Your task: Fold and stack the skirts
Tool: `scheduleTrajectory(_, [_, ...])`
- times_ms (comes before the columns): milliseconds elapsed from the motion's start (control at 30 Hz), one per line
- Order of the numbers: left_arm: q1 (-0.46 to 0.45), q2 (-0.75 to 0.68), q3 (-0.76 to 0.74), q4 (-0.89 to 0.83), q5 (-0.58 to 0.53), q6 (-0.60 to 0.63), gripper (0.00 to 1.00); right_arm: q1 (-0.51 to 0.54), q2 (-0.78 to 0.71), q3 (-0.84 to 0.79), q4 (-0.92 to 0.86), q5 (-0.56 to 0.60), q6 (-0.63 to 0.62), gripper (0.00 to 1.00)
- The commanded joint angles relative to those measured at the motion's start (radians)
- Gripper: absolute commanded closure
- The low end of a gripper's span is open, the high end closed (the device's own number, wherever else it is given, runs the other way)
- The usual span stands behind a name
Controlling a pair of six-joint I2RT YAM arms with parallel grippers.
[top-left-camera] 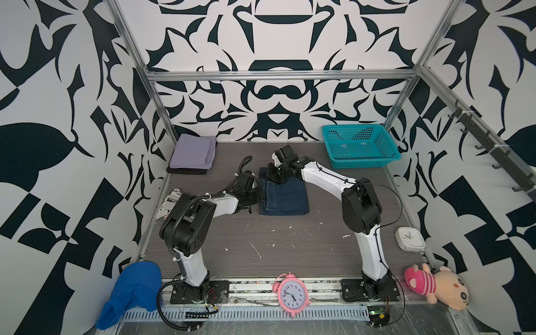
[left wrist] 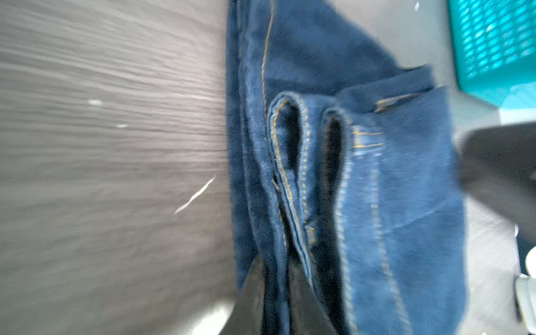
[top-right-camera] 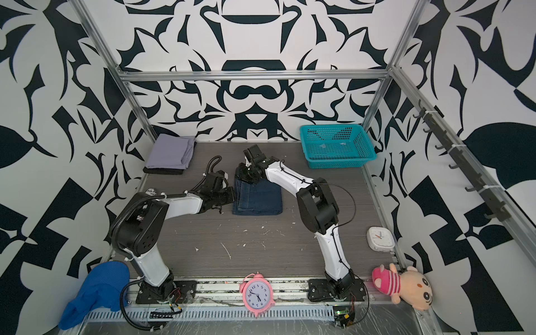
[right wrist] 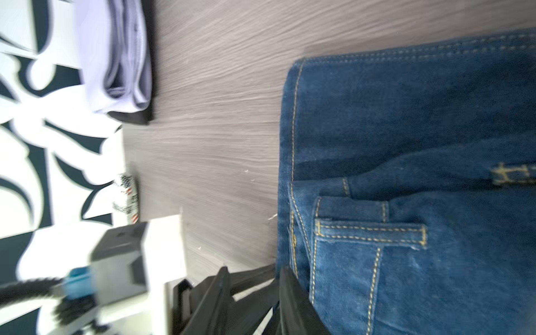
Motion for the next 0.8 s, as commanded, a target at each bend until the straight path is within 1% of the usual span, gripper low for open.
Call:
scheduleTrajectory(0, [0.003,-0.121,-0.017,-0.059,-0.102,0.033,0.78,-0.023,-0.19,-0.092,0.146,-0.005,-0.015,0.67])
scheduleTrajectory(33, [0.004,-0.15,-0.018,-0.065,-0.116,0.041,0.76,-0.04,-0.217,-0.145,0.167,-0.005,-0.025,0.68])
scheduleTrajectory(100, [0.003,-0.178,0.007,-0.082,-0.09,0.078,0.74,-0.078,-0.261,-0.246,0.199,-0.013,-0.037,0.75])
scheduleTrajectory(167, [-0.005,-0.166,0.104,-0.186,-0.042,0.131,0.75,-0.11,-0.299,-0.339,0.208,-0.012,-0.06,0.81])
scheduleTrajectory(233, [-0.019,-0.138,0.179,-0.255,-0.006,0.159,0.78,-0.127,-0.335,-0.427,0.22,-0.008,-0.084,0.87])
scheduleTrajectory(333, [-0.041,-0.112,0.189,-0.203,0.095,0.173,0.76,-0.137,-0.385,-0.556,0.275,-0.012,-0.113,0.93])
scheduleTrajectory(367, [-0.05,-0.091,0.184,-0.179,0.124,0.173,0.76,-0.142,-0.391,-0.589,0.287,-0.019,-0.116,0.94])
scheduleTrajectory(433, [-0.062,-0.035,0.188,-0.159,0.202,0.171,0.81,-0.162,-0.385,-0.631,0.306,-0.062,-0.111,0.94])
scheduleTrajectory(467, [-0.071,-0.002,0.188,-0.157,0.217,0.156,0.84,-0.167,-0.382,-0.651,0.319,-0.078,-0.108,0.94])
scheduleTrajectory(533, [-0.085,0.043,0.164,-0.125,0.232,0.119,0.85,-0.169,-0.375,-0.682,0.334,-0.081,-0.111,0.95])
scheduleTrajectory(700, [-0.1,0.105,0.05,0.005,0.212,0.051,0.86,-0.182,-0.331,-0.757,0.351,-0.091,-0.122,0.95])
scheduleTrajectory(767, [-0.098,0.111,0.036,0.003,0.19,0.048,0.86,-0.19,-0.316,-0.78,0.37,-0.098,-0.111,0.95])
